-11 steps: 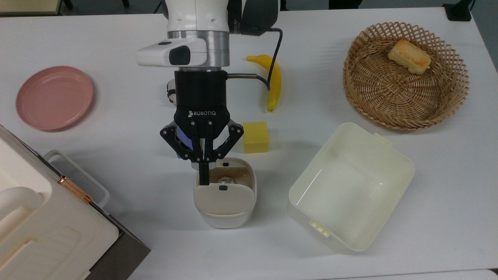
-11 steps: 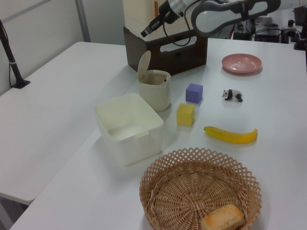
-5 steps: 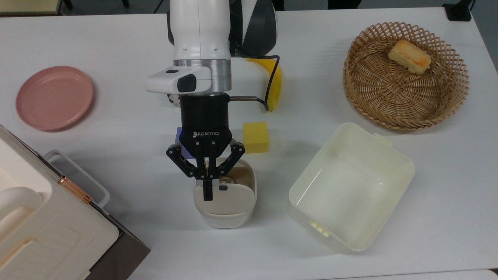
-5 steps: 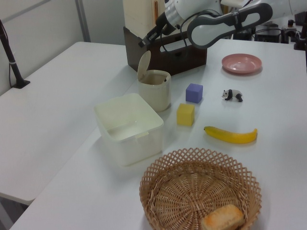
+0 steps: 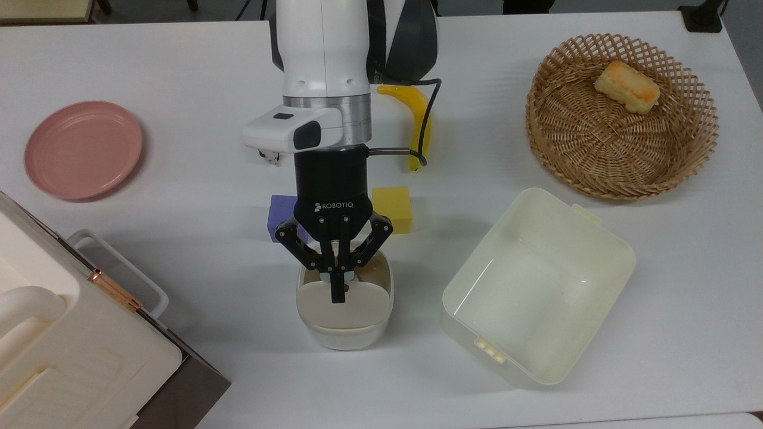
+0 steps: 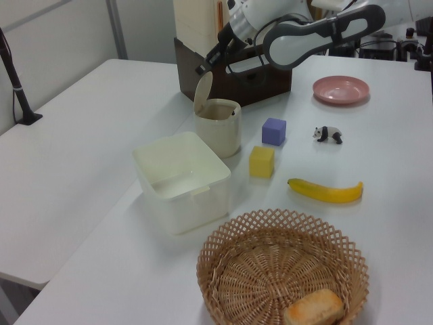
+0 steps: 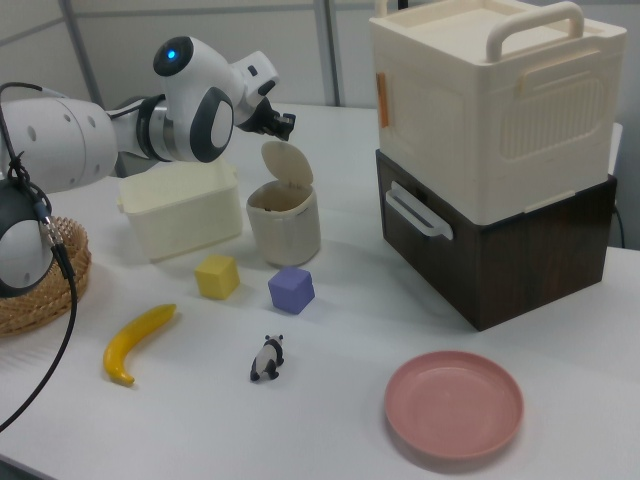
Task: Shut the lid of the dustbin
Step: 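Lower the gripper against the raised lid, pushing it down, then press the lid flat onto the dustbin rim with the gripper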
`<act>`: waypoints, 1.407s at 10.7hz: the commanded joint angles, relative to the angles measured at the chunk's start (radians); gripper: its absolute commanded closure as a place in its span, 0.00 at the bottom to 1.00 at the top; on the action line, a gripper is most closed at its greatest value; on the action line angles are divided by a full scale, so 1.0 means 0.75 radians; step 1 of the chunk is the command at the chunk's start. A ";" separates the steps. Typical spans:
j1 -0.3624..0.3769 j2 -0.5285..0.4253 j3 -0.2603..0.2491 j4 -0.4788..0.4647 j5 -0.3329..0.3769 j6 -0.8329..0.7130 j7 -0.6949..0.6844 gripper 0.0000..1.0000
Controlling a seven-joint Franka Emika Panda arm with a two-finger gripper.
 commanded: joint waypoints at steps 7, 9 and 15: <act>0.024 -0.064 -0.004 -0.006 -0.005 -0.445 -0.006 1.00; 0.024 -0.062 -0.002 -0.039 -0.005 -0.460 -0.006 1.00; 0.042 -0.013 -0.002 -0.112 -0.003 -0.458 -0.003 1.00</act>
